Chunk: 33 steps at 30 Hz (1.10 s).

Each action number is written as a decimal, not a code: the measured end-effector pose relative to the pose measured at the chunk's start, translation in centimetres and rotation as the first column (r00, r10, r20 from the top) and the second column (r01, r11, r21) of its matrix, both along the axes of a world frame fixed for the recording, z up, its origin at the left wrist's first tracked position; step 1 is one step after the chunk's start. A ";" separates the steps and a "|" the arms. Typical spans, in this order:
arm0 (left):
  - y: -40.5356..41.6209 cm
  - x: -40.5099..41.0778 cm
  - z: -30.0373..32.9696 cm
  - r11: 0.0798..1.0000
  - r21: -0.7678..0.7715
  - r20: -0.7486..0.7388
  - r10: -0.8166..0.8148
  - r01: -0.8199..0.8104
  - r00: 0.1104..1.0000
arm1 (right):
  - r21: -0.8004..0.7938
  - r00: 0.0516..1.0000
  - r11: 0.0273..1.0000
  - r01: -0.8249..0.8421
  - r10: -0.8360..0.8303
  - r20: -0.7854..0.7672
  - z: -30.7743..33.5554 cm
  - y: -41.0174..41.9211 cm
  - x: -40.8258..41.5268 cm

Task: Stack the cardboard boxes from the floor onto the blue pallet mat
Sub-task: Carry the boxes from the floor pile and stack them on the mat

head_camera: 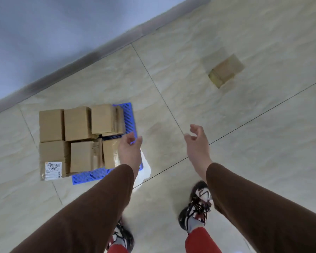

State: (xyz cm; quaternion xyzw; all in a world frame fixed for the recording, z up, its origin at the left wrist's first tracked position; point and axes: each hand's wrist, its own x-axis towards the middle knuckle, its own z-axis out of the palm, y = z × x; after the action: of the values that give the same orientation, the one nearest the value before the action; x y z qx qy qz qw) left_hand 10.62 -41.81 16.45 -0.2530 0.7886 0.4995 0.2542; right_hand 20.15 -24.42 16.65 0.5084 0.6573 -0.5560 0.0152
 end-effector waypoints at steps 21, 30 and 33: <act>29.3 -9.3 -8.2 0.861 -0.187 -0.043 -0.488 0.473 0.872 | 0.201 0.978 0.980 0.014 -0.055 0.200 -6.5 38.2 -5.2; 45.6 -17.0 -19.0 0.437 -0.406 -0.068 -0.890 0.803 0.450 | 0.095 0.954 0.993 0.074 -0.098 0.282 -19.1 42.5 -10.9; 50.4 -17.8 -22.2 0.396 -0.322 -0.017 -0.911 0.860 0.413 | -0.099 0.954 0.972 0.213 -0.185 0.236 -22.2 41.6 -12.8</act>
State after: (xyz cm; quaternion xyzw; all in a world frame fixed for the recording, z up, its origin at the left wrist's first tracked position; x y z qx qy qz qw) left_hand -7.19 8.64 -5.77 0.2247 0.8800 0.1986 0.3684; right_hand 7.33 17.22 -5.50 0.6302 0.5610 -0.5329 0.0648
